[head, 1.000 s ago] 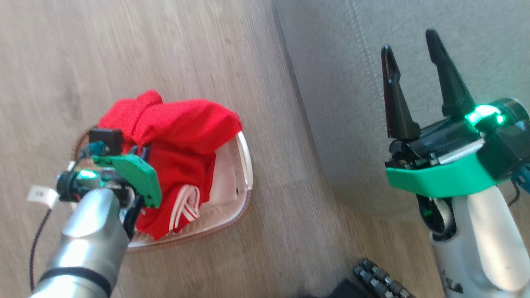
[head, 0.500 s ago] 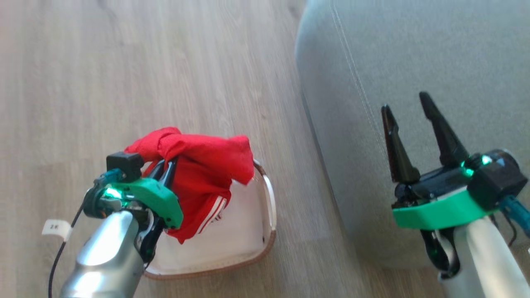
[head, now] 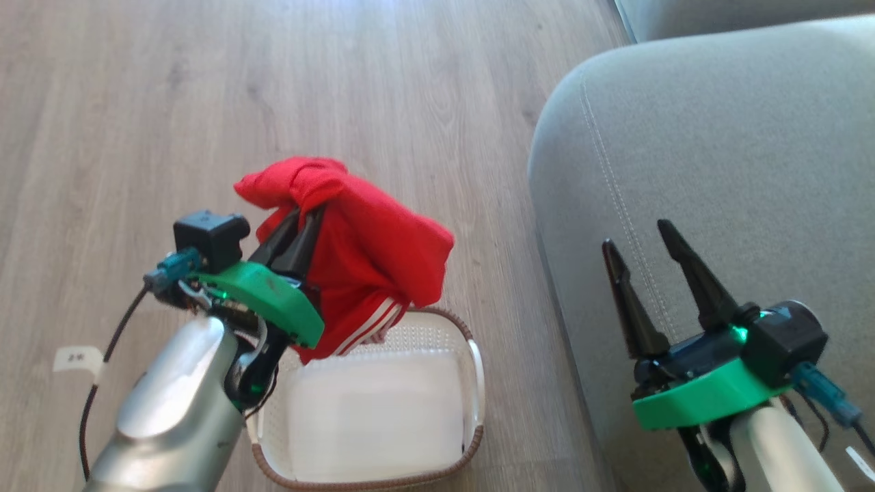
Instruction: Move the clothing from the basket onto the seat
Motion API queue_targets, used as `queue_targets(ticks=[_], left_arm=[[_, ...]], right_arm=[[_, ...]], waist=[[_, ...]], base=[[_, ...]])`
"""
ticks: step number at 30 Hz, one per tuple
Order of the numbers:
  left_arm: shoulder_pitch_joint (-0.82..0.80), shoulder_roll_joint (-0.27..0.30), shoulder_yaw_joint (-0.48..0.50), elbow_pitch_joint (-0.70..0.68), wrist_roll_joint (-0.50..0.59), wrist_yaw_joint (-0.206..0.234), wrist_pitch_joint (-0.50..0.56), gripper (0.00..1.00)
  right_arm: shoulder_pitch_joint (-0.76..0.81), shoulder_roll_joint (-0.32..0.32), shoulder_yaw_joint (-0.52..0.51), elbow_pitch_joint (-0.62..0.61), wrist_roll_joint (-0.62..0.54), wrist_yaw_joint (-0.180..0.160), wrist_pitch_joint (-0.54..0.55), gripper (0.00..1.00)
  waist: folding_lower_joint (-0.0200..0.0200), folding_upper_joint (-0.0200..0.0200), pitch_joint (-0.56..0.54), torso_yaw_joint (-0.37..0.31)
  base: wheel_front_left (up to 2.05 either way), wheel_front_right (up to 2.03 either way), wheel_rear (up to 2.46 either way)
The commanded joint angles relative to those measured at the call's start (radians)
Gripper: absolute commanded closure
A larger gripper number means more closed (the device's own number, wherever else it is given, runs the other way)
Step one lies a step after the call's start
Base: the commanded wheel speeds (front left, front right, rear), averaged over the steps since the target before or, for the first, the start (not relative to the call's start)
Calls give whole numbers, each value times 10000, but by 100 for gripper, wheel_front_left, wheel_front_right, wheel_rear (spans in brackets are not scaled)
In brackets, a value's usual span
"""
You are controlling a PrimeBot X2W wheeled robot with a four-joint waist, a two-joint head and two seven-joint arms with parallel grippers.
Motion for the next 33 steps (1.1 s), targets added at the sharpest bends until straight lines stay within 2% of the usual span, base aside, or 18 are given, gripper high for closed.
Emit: queue_targets(ticks=[1, 9, 14, 24, 33], left_arm=[[-371, 388, 464, -726, -63, 101, 108, 100], [-375, 857, 548, -3094, -143, 606, 1192, 100], [-416, 994, 570, -4009, -250, 811, 1717, 100], [-220, 1045, 458, -4456, -321, 968, 1971, 100], [-267, 892, 44, -4317, -233, 835, 2058, 100]], right_arm=[[4, -98, 258, -284, 74, -2, -65, 0], [373, -99, 730, -140, 187, -2, -65, 0], [504, -140, 969, -116, 209, -2, -65, 0], [-67, -284, 1834, -85, 262, -2, -65, 0], [-1785, -394, 3323, 973, 480, -2, -65, 0]], waist=[[1, 0, -209, 142], [1, 0, -643, 247], [1, 0, -702, 270], [1, 0, -688, 265], [1, 0, -630, 456]], base=[[0, 0, 0], [0, 0, 0], [0, 0, 0], [0, 0, 0], [0, 0, 0]])
